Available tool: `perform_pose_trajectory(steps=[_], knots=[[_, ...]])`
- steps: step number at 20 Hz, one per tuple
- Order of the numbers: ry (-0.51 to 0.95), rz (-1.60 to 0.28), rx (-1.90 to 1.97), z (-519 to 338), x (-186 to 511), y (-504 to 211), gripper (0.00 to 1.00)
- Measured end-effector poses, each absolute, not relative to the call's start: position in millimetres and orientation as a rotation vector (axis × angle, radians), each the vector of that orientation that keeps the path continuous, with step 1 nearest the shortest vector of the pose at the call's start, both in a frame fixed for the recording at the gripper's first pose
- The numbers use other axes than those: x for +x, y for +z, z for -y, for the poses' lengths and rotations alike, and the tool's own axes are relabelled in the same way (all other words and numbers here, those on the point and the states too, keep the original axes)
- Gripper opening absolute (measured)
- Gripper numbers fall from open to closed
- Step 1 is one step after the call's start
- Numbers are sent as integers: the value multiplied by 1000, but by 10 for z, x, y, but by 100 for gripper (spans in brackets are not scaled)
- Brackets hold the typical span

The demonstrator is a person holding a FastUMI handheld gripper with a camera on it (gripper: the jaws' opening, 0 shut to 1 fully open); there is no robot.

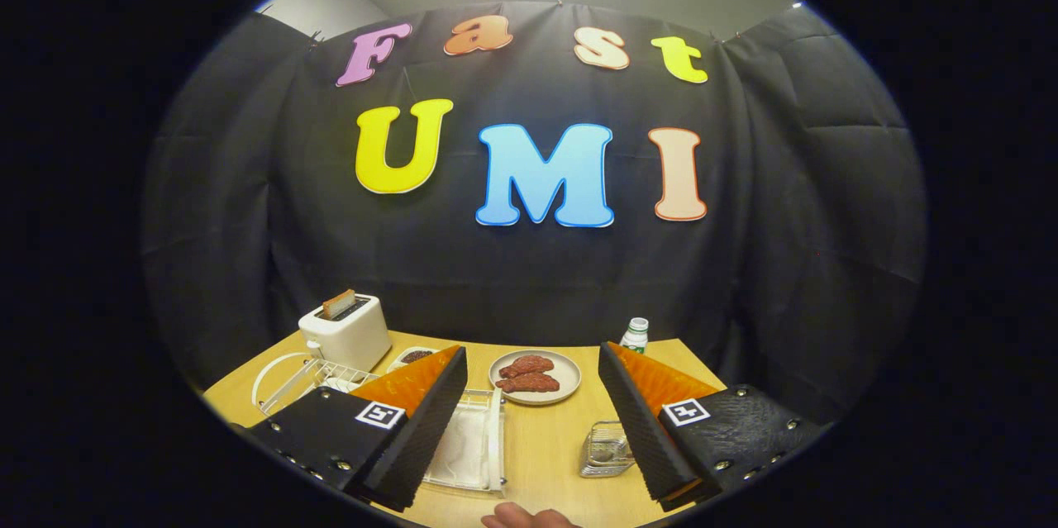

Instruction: Take the plate from the dish rack, then take the spoon from the basket and place it into the plate.

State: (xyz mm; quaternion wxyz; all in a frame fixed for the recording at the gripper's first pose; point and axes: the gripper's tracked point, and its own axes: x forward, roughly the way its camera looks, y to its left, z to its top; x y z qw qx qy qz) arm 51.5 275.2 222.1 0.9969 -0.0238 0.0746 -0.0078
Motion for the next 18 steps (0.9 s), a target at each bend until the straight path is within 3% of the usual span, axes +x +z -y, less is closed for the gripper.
perform_pose_trajectory(steps=[12,18], knots=[[-77,-436,-124,-3520,1056,1365,98],[-188,-530,-185,-3508,1227,1011,92]])
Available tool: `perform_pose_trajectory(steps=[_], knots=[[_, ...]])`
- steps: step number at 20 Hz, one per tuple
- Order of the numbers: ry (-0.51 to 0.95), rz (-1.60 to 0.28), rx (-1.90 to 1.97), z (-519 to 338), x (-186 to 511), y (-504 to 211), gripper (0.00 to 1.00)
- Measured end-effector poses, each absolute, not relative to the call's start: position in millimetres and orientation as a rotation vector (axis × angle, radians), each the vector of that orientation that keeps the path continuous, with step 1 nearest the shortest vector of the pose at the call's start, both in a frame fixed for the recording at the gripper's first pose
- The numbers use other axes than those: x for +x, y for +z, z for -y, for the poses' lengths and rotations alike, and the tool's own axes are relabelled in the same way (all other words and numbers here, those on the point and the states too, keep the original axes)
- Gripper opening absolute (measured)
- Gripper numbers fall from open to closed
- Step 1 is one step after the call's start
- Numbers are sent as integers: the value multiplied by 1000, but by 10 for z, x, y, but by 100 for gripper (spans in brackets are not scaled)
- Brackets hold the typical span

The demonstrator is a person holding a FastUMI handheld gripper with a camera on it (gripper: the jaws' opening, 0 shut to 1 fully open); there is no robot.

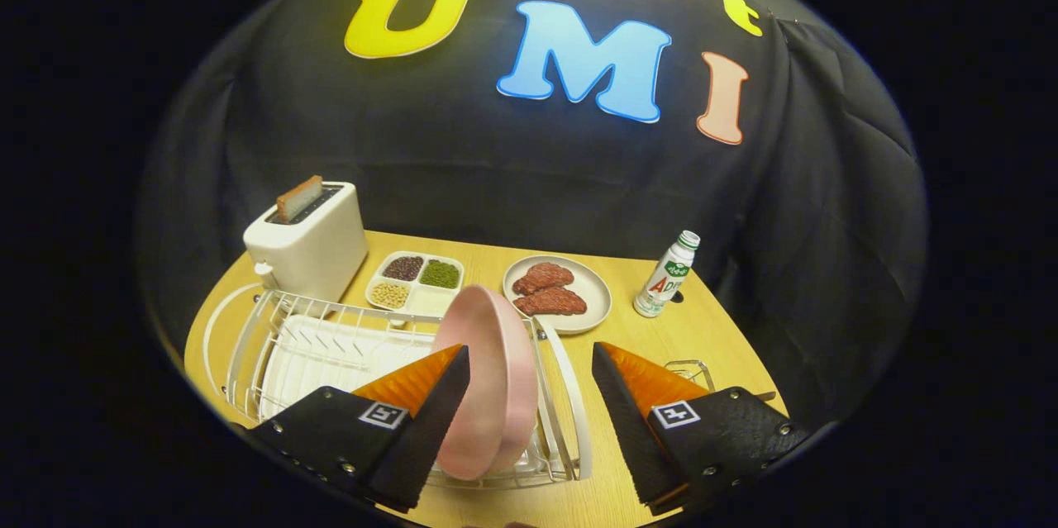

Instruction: Take the plate from the dish rack, then take the spoon from the basket and place it into the plate.

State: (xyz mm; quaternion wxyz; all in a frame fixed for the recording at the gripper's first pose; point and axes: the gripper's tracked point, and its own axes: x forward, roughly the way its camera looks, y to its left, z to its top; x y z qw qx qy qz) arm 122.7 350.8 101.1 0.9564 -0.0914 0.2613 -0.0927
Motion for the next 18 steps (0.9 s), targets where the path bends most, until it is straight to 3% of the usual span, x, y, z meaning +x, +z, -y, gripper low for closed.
perform_pose_trajectory(steps=[3,7,8,10,18], knots=[[-227,-565,-202,-3471,1303,895,84],[-226,-627,-156,-3529,1318,780,31],[-213,-626,-162,-3587,1350,785,30],[-205,-636,-210,-3678,1340,805,17],[-291,-586,-389,-3828,1388,1140,17]])
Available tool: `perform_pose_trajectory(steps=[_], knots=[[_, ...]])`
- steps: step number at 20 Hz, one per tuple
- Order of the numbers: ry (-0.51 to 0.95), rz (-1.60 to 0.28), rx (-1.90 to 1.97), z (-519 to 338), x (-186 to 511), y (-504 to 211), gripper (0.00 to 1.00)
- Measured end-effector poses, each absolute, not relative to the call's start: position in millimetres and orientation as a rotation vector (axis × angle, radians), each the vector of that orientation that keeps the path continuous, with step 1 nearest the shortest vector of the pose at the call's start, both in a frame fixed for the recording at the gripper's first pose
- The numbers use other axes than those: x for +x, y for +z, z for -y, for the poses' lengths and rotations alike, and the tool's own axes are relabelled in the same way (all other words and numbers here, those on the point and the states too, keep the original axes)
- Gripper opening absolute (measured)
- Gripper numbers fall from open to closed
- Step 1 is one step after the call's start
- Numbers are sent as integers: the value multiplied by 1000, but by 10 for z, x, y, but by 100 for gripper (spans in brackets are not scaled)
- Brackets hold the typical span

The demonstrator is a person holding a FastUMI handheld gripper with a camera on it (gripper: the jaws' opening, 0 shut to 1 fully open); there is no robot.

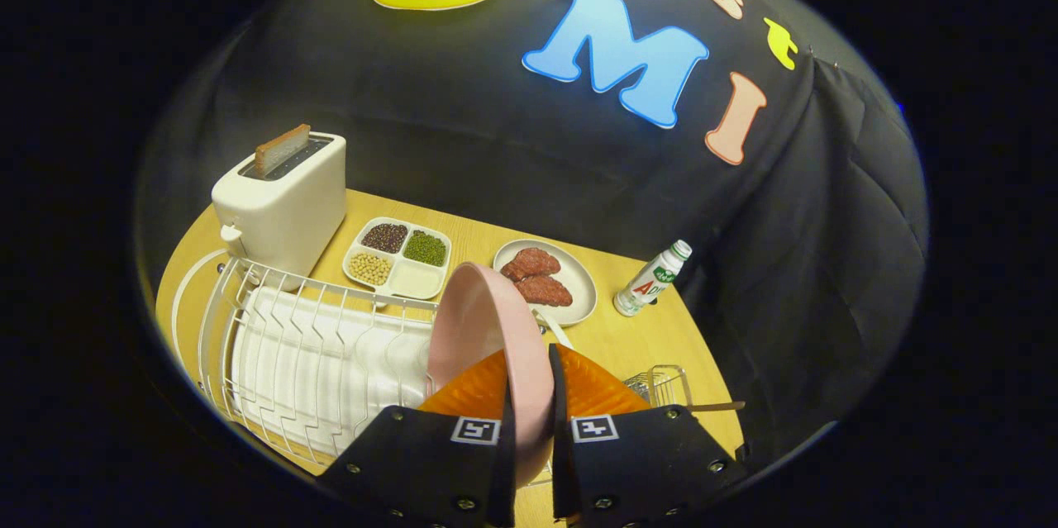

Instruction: Take the plate from the dish rack, then take the spoon from the basket and place it into the plate.

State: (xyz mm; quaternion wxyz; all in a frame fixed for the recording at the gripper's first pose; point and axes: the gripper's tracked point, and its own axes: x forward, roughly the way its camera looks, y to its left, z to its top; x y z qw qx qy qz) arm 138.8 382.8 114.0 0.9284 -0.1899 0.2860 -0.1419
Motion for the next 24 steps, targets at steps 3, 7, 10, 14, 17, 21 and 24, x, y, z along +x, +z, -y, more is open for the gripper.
perform_pose_trajectory(steps=[3,7,10,14,17,21,24], knots=[[-291,-564,-369,-3807,1375,1291,17],[-276,-527,-299,-3710,1308,1549,17],[-273,-498,-267,-3553,1203,1758,17],[-235,-448,-229,-3333,992,1974,17],[-221,-410,-202,-3137,812,2141,17],[-198,-378,-155,-2764,537,2299,17],[-151,-382,-98,-2488,343,2270,17]])
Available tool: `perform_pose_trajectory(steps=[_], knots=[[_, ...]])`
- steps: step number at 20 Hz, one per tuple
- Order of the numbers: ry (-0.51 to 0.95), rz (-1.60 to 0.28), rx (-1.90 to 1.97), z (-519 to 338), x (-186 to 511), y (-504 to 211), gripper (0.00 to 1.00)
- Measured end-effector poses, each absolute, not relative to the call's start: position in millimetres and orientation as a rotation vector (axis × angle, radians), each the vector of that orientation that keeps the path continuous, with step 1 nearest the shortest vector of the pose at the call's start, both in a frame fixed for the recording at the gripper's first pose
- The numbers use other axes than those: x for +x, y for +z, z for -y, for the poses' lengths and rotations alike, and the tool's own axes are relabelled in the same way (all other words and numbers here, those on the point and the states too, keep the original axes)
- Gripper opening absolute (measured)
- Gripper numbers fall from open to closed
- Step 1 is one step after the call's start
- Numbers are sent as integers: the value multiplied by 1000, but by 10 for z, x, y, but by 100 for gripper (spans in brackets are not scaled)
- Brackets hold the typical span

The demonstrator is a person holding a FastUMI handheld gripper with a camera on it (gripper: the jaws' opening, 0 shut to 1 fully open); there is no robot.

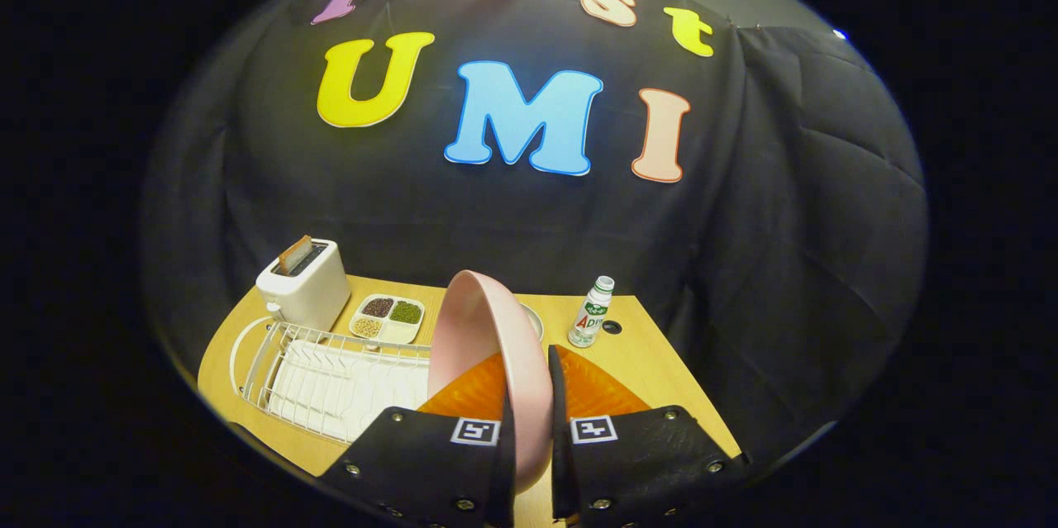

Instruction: Take the plate from the dish rack, then take the spoon from the basket and place it into the plate.

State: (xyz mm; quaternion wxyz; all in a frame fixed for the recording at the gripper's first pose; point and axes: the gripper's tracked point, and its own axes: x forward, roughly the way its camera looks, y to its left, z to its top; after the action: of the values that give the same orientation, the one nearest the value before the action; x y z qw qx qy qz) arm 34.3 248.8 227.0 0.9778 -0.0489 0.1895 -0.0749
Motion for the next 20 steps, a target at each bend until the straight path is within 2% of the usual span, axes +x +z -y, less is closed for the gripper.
perform_pose_trajectory(steps=[9,14,20], knots=[[46,-406,121,-1854,-245,1713,17],[138,-483,250,-1726,-524,1187,17],[223,-562,213,-1801,-717,566,17]])
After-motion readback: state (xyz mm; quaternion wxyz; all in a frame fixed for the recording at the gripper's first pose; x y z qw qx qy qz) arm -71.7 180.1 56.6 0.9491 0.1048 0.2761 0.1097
